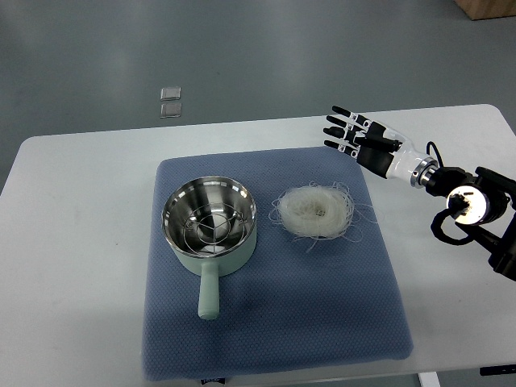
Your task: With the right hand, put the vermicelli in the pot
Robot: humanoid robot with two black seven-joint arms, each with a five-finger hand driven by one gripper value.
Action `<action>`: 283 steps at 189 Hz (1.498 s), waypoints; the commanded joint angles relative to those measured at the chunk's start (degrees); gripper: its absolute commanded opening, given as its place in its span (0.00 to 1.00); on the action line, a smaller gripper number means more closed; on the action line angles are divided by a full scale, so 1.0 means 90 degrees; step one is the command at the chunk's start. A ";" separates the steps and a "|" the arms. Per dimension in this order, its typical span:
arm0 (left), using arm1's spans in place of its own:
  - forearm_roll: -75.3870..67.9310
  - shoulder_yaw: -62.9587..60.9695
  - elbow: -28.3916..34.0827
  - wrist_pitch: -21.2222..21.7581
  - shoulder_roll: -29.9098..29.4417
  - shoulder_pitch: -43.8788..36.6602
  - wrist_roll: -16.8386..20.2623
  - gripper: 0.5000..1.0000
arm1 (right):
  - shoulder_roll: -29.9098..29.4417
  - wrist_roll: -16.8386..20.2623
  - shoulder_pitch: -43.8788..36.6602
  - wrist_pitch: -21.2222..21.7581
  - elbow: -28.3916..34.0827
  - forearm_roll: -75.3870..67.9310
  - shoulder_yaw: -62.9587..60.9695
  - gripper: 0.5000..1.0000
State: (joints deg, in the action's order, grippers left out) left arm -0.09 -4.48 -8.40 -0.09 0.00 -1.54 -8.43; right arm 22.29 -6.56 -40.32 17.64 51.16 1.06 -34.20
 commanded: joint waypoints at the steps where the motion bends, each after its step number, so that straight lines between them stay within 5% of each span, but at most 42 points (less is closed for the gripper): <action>1: -0.0010 0.0009 -0.0005 0.0000 0.0000 0.0005 -0.0001 1.00 | 0.0023 -0.0003 -0.0022 -0.0017 0.0000 0.0136 0.0001 0.86; 126: -0.0010 0.0009 -0.0005 0.0000 0.0000 -0.0005 -0.0001 1.00 | 0.0433 -0.0159 -0.0159 0.0003 0.0537 0.2089 -0.0028 0.86; 231: 0.0000 0.0009 -0.0005 0.0000 0.0000 0.0005 -0.0001 1.00 | 0.1878 -0.0208 -0.0843 -0.0085 0.0537 0.2568 0.0518 0.86; 283: -0.0010 0.0009 -0.0005 0.0000 0.0000 -0.0005 -0.0001 1.00 | 0.2601 -0.1194 -0.1321 0.0882 0.0556 0.2705 0.1397 0.86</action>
State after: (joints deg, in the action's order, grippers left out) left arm -0.14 -4.39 -8.44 -0.09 0.00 -1.55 -8.44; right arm 44.39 -15.43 -51.64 23.55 56.13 24.81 -23.39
